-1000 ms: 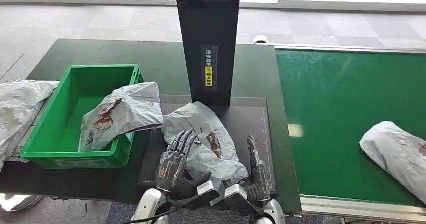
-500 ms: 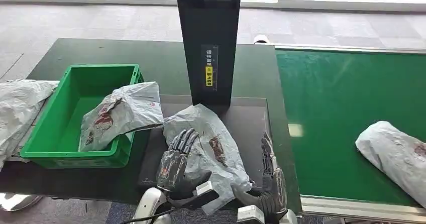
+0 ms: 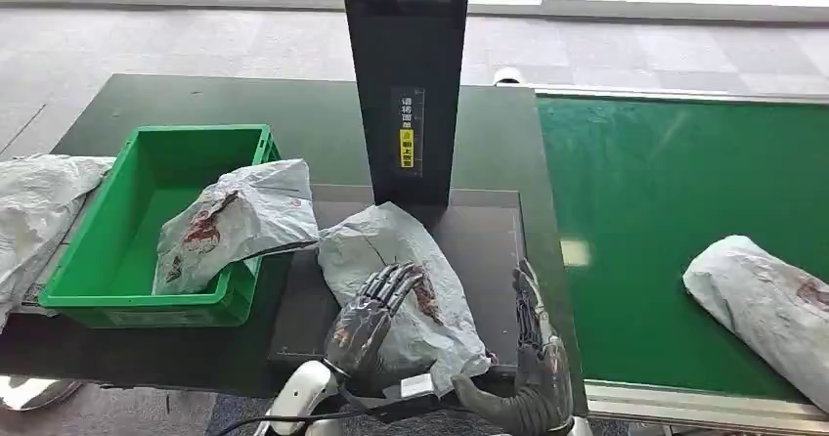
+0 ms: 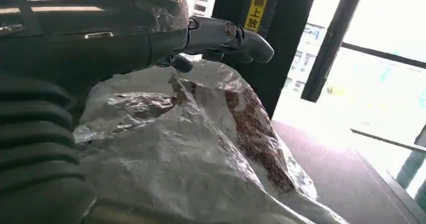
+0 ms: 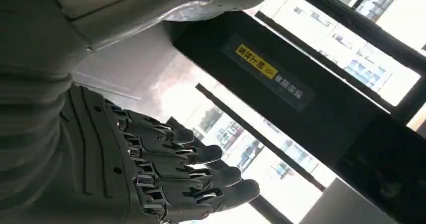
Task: Moved the parcel from conveyor to table for the left to box.
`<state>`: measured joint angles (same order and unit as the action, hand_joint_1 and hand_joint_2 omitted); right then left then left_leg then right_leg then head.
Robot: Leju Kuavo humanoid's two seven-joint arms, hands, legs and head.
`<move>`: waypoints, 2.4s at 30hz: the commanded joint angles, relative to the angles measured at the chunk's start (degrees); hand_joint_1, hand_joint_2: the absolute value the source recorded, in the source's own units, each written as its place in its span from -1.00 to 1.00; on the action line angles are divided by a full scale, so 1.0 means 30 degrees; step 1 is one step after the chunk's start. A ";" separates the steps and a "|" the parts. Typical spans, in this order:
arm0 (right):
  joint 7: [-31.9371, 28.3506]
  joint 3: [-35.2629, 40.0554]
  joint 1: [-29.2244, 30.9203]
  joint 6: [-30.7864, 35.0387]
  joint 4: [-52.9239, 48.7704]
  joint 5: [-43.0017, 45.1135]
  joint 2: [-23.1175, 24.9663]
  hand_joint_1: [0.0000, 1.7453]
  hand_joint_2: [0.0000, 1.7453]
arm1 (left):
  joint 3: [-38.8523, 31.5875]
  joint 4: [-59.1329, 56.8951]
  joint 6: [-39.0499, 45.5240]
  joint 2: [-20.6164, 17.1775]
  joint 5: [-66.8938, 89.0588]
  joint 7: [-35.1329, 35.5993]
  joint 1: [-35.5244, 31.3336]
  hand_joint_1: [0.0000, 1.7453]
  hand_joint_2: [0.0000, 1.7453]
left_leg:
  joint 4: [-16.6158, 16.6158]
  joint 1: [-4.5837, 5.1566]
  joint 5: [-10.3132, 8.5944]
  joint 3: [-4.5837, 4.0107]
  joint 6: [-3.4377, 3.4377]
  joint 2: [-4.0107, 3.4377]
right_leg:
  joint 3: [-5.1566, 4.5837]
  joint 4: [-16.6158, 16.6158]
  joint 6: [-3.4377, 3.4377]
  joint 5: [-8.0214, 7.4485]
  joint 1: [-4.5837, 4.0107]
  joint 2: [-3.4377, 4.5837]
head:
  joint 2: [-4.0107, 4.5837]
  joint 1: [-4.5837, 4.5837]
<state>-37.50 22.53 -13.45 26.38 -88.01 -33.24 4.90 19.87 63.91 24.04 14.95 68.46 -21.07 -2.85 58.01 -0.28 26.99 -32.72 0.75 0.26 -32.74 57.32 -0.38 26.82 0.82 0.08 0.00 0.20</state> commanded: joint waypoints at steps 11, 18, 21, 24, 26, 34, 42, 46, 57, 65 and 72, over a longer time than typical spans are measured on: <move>-0.0832 -0.0675 0.1107 -0.1616 -0.0913 0.0554 0.0483 -1.00 1.00 | 0.2297 -0.5425 -0.1362 0.0223 0.2231 0.3318 -0.1499 1.00 1.00 | -0.0022 0.0002 -0.0007 0.0039 -0.0004 -0.0030 | 0.0036 -0.0021 0.0006 -0.0015 -0.0001 0.0021 | 0.0000 0.0000; -0.0832 -0.1030 0.1679 -0.1965 -0.0793 0.0663 0.0837 -1.00 1.00 | 0.2396 -0.4588 -0.0822 0.0131 0.2446 0.3247 -0.1126 1.00 1.00 | -0.0035 -0.0011 -0.0038 0.0027 -0.0008 -0.0048 | 0.0038 -0.0045 0.0007 -0.0055 -0.0015 0.0035 | 0.0007 0.0000; -0.0832 -0.1064 0.1753 -0.1998 -0.0728 0.0681 0.0870 -1.00 1.00 | 0.2390 -0.4479 -0.0890 0.0126 0.2447 0.3249 -0.1155 1.00 1.00 | -0.0025 0.0001 -0.0060 -0.0013 -0.0024 -0.0053 | 0.0007 -0.0028 -0.0004 -0.0071 -0.0002 0.0036 | 0.0000 0.0000; -0.0832 -0.1064 0.1753 -0.1998 -0.0728 0.0681 0.0870 -1.00 1.00 | 0.2390 -0.4479 -0.0890 0.0126 0.2447 0.3249 -0.1155 1.00 1.00 | -0.0026 -0.0006 -0.0066 -0.0188 -0.0025 -0.0065 | -0.0019 -0.0042 -0.0003 -0.0069 -0.0008 0.0023 | 0.0000 0.0000; -0.0832 -0.1195 0.1815 -0.1929 -0.0821 0.0682 0.0994 -1.00 1.00 | 0.2302 -0.3769 -0.0392 0.0118 0.2584 0.3196 -0.0974 1.00 1.00 | -0.0050 -0.0007 -0.0034 -0.0213 -0.0063 -0.0072 | -0.0054 -0.0067 0.0003 -0.0063 -0.0011 0.0021 | 0.0000 0.0000; -0.0832 -0.2082 0.1788 -0.2636 -0.1484 0.0093 0.1977 -1.00 1.00 | 0.2291 0.1430 0.1068 0.0078 0.1926 0.1881 0.0192 1.00 1.00 | -0.0004 -0.0005 -0.0298 -0.0255 -0.0041 -0.0069 | -0.0250 -0.0006 -0.0015 -0.0307 -0.0008 0.0022 | 0.0007 0.0000; -0.0832 -0.2317 0.1815 -0.2908 -0.1835 0.0068 0.2232 -1.00 1.00 | 0.2481 0.5225 0.2977 -0.0155 0.0610 0.0123 0.1272 1.00 1.00 | -0.0047 -0.0004 -0.0329 -0.0268 -0.0043 -0.0072 | -0.0258 -0.0048 -0.0007 -0.0328 -0.0010 0.0022 | 0.0000 0.0000; -0.0832 -0.2465 0.1732 -0.2993 -0.2117 0.0040 0.2386 -1.00 1.00 | 0.2829 0.8188 0.3954 -0.0512 -0.1577 -0.1808 0.2024 1.00 1.00 | -0.0024 0.0001 -0.0313 -0.0283 -0.0036 -0.0091 | -0.0281 -0.0017 0.0000 -0.0314 -0.0004 0.0043 | 0.0000 0.0000; -0.0832 -0.2851 0.1154 -0.2961 -0.2789 -0.0113 0.2494 -1.00 1.00 | 0.2514 0.7430 0.3673 -0.0390 -0.2565 -0.2479 0.1466 1.00 1.00 | -0.0041 -0.0008 -0.0297 -0.0260 -0.0042 -0.0026 | -0.0233 -0.0047 -0.0010 -0.0276 -0.0013 -0.0022 | 0.0007 0.0000; -0.0832 -0.3147 0.0390 -0.2730 -0.3335 -0.0773 0.2867 -1.00 1.00 | -0.4061 0.8879 0.5318 0.1683 -0.2043 -0.3536 0.1966 1.00 1.00 | -0.0011 -0.0023 -0.0275 -0.0281 -0.0040 -0.0087 | -0.0271 -0.0027 -0.0007 -0.0282 -0.0029 0.0039 | 0.0000 0.0000; -0.0832 -0.2969 -0.0828 -0.1740 -0.4241 -0.0051 0.2079 -1.00 1.00 | -0.7694 0.4840 0.5318 -0.0042 -0.4091 -0.1614 -0.2557 1.00 1.00 | -0.0031 -0.0007 -0.0317 -0.0285 -0.0023 0.0040 | -0.0270 -0.0018 0.0012 -0.0243 -0.0012 -0.0088 | 0.0000 0.0000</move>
<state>-40.15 15.85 -13.63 19.32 -99.05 -35.50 13.14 12.82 89.48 39.93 15.39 61.13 -30.10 1.60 57.98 -0.29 26.14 -33.59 0.67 0.15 -33.63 57.32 -0.38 26.11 0.81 0.06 0.00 0.20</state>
